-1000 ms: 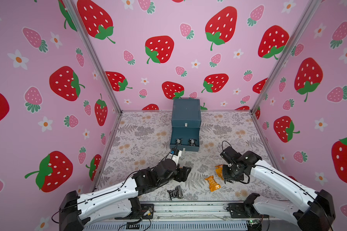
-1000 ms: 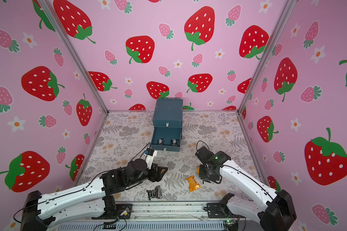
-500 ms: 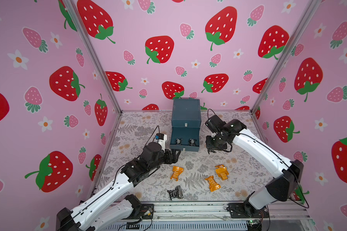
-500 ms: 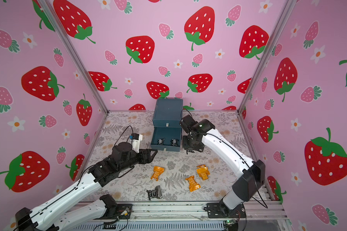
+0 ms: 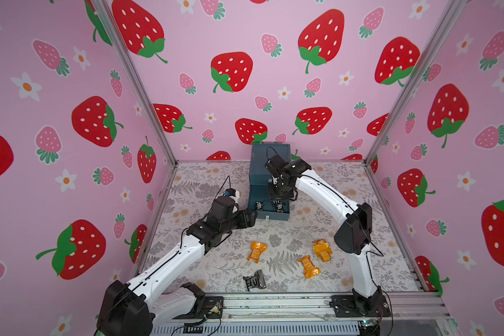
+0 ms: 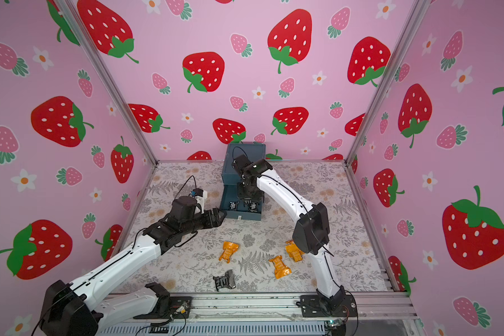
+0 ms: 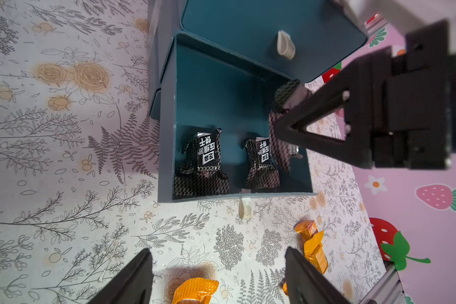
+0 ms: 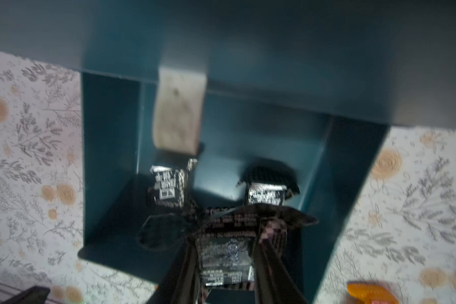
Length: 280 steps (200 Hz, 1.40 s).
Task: Place the cookies into the drawer by color
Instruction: Place the cookie in the drawer.
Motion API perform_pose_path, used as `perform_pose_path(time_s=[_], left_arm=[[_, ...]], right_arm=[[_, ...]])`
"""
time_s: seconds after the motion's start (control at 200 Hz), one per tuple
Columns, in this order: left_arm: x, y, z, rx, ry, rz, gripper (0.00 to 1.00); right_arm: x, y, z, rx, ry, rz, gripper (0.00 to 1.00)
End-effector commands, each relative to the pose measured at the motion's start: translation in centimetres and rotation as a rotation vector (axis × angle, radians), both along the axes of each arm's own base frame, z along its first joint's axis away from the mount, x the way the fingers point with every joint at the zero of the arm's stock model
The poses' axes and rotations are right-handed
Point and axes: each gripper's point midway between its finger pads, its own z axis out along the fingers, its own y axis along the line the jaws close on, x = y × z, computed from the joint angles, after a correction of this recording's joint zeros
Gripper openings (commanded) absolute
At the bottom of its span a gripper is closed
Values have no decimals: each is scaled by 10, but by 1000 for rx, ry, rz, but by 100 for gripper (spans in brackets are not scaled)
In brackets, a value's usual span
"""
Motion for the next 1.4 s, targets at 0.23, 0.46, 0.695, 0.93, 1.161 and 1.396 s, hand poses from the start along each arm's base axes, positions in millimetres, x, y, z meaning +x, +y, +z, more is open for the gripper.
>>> perform_pose_path(time_s=[0.23, 0.46, 0.695, 0.93, 1.161, 1.396], left_arm=[[18, -11, 10, -21, -38, -12, 81], [19, -12, 5, -17, -24, -18, 81], [21, -20, 2, 1, -12, -37, 81], [16, -24, -2, -1, 0, -44, 81], [12, -24, -3, -3, 4, -46, 81], [14, -21, -5, 20, 0, -26, 81]], right_arm=[[-8, 3, -31, -34, 57, 5, 26], [-18, 4, -11, -55, -13, 14, 27], [-27, 3, -11, -86, -26, 12, 29], [-19, 5, -43, -77, 45, 3, 29], [-10, -7, -57, -92, 54, -38, 30], [-5, -25, -61, -167, 40, -86, 39]])
